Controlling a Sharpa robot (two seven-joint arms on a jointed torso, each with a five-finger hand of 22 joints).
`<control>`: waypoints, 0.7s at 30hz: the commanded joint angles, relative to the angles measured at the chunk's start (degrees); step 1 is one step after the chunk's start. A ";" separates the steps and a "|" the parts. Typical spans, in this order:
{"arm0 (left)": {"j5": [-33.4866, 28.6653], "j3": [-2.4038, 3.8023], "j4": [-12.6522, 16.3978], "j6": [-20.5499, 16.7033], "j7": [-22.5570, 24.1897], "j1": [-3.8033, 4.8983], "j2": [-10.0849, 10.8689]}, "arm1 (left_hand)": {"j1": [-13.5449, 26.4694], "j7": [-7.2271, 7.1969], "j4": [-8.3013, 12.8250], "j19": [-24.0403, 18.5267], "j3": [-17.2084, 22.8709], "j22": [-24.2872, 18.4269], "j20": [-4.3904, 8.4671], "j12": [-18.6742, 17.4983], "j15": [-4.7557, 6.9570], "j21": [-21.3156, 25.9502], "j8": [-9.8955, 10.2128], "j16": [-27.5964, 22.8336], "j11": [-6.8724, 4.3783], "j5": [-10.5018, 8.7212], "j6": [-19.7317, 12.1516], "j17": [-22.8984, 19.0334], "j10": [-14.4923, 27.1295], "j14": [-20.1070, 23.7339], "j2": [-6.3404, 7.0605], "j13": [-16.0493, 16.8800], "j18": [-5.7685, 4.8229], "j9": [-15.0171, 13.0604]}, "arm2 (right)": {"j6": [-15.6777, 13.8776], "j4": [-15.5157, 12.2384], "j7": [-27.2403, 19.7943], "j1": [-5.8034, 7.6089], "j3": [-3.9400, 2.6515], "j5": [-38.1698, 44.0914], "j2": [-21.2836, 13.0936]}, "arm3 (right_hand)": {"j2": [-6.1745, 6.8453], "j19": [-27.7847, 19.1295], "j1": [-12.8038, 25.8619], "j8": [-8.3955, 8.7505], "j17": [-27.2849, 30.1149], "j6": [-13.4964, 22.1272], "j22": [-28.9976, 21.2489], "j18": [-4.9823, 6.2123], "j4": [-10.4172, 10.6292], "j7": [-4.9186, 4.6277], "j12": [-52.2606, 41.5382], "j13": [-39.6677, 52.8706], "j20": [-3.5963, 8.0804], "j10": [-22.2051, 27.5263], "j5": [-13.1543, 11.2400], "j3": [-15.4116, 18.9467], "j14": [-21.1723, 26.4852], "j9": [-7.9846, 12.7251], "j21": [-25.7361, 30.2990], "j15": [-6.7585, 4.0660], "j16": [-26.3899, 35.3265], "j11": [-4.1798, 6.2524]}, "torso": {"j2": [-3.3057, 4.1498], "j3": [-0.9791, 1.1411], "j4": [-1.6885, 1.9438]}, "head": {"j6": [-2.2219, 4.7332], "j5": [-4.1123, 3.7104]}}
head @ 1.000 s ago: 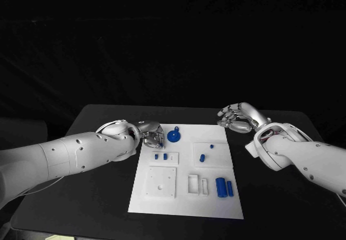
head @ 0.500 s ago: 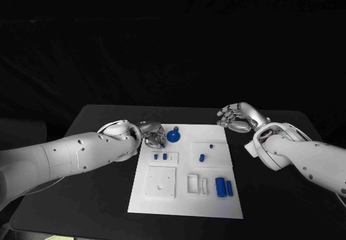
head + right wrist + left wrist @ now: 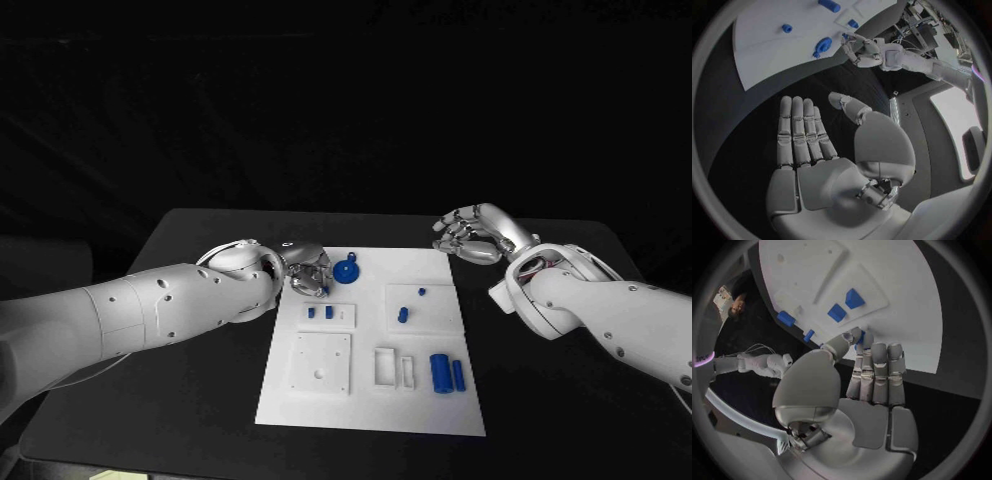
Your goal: Assemble the parts on the task board
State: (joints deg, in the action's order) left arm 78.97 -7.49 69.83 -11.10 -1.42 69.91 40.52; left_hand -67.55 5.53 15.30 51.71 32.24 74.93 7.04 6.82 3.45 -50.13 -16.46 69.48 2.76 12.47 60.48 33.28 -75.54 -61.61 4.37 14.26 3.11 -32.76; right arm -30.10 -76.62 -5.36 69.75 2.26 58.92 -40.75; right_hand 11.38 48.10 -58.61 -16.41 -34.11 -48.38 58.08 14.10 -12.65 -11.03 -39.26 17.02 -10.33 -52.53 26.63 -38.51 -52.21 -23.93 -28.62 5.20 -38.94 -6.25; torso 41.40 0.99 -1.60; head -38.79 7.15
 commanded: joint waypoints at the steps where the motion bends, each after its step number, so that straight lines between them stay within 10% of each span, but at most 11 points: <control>1: 0.28 -0.22 -0.07 1.15 -0.49 -0.37 -0.25 | 0.14 0.06 0.00 0.37 0.44 1.17 2.02 -0.33 0.12 -0.26 -0.14 0.24 -0.06 0.21 0.28 -0.10 -0.37 -0.32 -0.50 0.01 0.70 -0.09 | 0.52 -0.09 -0.55 0.00 -0.02 0.47 -0.01 | -0.24 -0.38 0.17 -0.13 0.09 -0.12 0.07 0.90 0.02 -0.08 -0.22 -0.08 0.03 0.36 0.27 0.10 0.40 0.08 0.29 0.14 -0.25 0.04 | 0.01 -0.01 -0.07 | -0.01 0.01; 21: 2.12 -0.53 0.71 1.25 -0.71 -0.58 0.13 | -0.12 0.00 0.24 0.18 0.58 1.15 2.04 -0.31 0.18 -0.27 -0.15 0.23 -0.14 0.24 0.41 -0.17 -0.70 -0.16 -0.38 0.05 0.67 -0.03 | 0.53 -0.09 -0.56 0.00 -0.02 0.47 -0.07 | -0.25 -0.37 0.19 -0.15 0.15 -0.12 0.09 0.90 0.02 -0.08 -0.27 -0.16 0.03 0.37 0.28 0.10 0.41 0.12 0.31 0.14 -0.29 0.03 | 0.00 0.00 0.00 | -0.24 -0.11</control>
State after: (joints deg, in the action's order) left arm 79.77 -7.77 70.15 -11.08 -1.89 69.68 40.63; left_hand -67.63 5.62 15.51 51.71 32.63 74.93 7.03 6.82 3.45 -50.13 -16.21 69.48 2.55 12.36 60.39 33.17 -75.75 -61.61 4.45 14.25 2.92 -32.83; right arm -30.09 -76.63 -5.37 69.75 2.26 58.92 -40.84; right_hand 11.37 48.10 -58.61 -16.41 -34.06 -48.38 58.13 14.10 -12.65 -11.03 -39.26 16.90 -10.33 -52.53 26.63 -38.51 -52.21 -23.88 -28.62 5.20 -38.94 -6.25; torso 41.41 0.98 -1.60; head -39.01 7.03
